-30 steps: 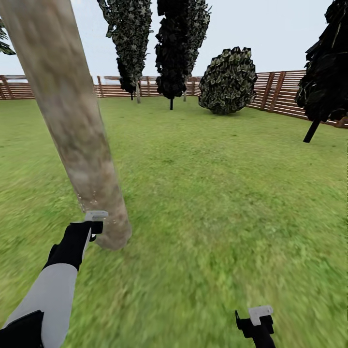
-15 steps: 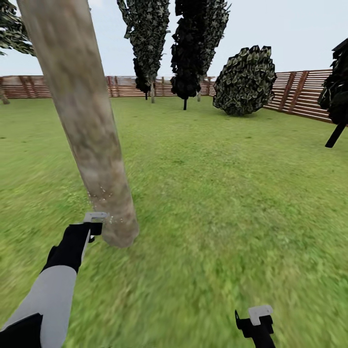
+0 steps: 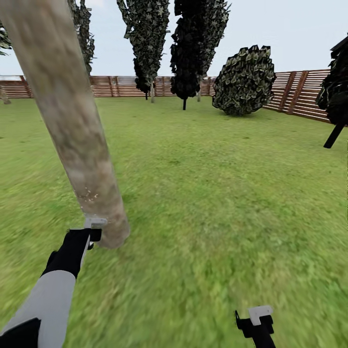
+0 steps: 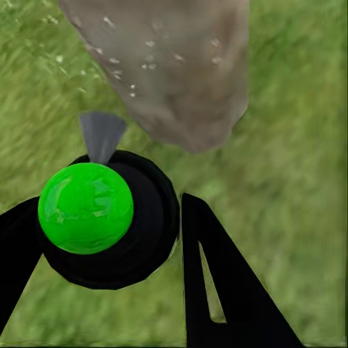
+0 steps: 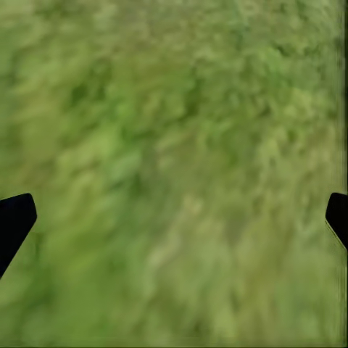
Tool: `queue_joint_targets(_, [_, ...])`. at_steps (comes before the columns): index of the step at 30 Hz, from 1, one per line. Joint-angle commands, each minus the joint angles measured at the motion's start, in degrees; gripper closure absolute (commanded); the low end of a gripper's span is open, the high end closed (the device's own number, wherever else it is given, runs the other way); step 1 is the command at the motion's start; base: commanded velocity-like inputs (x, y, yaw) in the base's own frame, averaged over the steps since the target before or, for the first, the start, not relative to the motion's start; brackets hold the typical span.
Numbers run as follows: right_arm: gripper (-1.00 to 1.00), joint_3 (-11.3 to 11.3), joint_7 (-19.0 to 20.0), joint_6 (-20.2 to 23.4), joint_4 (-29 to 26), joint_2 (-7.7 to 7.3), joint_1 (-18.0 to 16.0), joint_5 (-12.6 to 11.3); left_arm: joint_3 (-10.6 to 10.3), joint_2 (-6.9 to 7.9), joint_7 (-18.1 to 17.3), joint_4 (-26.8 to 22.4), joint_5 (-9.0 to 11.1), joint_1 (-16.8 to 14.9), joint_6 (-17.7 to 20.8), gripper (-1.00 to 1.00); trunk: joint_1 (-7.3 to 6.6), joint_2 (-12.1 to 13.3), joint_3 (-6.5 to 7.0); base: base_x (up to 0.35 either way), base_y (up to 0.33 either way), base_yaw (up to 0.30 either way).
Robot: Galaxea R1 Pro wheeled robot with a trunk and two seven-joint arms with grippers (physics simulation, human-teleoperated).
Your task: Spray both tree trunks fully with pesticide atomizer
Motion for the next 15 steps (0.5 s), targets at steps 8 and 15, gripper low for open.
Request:
queue_joint_targets(8, [-1.0, 0.01, 0.0, 0.01, -0.07, 0.08, 0.01, 0.0, 1.59, -0.35, 0.04, 0.12, -0.01, 1.75, 0.0, 1.0, 0.0, 0.0, 0.0, 0.038, -0.271, 0.084])
queue_joint_targets(15, [-1.0, 0.01, 0.0, -0.02, -0.02, 0.09, 0.02, 0.0, 1.82, 2.69, 0.04, 0.02, -0.03, 1.83, 0.08, 1.0, 0.0, 0.0, 0.0, 0.113, -0.266, 0.238])
